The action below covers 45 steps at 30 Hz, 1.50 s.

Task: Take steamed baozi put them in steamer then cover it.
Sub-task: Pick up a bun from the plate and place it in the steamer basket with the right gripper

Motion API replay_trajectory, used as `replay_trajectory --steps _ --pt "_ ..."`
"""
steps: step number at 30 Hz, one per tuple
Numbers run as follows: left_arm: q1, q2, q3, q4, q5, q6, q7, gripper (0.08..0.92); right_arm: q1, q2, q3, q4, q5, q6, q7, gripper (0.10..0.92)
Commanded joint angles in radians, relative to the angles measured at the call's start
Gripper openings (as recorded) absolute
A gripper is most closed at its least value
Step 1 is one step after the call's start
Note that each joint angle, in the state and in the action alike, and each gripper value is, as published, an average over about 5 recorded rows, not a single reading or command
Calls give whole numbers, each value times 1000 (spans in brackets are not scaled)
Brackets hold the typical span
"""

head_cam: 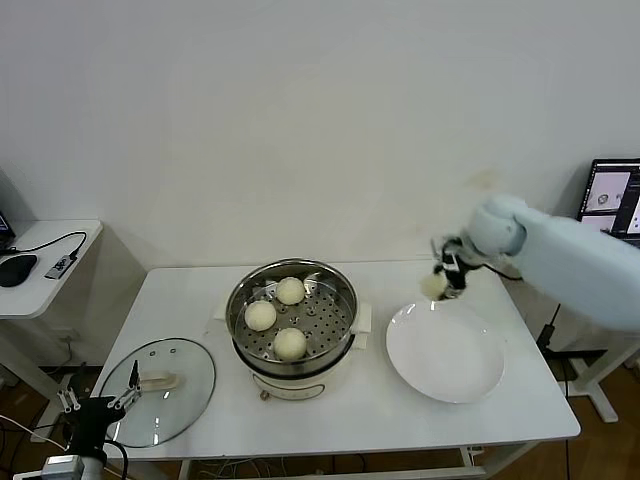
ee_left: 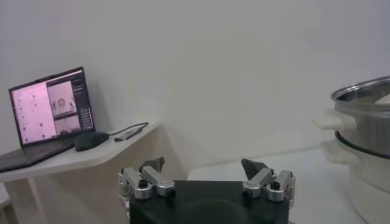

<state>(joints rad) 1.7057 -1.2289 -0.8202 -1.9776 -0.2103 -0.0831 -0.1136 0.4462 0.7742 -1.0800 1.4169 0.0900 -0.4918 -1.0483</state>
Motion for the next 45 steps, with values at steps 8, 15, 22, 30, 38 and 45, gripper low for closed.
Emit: replay_trajectory --steps 8,15,22,30,38,45 --pt "-8 -9 5 -5 0 8 1 823 264 241 -212 161 431 -215 136 593" --pt "-7 -24 3 -17 0 7 1 823 190 367 -204 93 475 -235 189 594" --pt "-1 -32 -6 -26 -2 4 0 823 108 438 -197 -1 404 -234 194 594" --pt "1 -32 -12 -28 -5 3 -2 823 51 445 -208 -48 296 -234 178 594" --pt "-1 -34 -12 -28 -6 2 -3 823 21 446 -199 -72 281 -233 180 598" --pt "-1 -36 -12 -27 -5 2 -3 823 10 446 -194 -71 279 -234 179 602"
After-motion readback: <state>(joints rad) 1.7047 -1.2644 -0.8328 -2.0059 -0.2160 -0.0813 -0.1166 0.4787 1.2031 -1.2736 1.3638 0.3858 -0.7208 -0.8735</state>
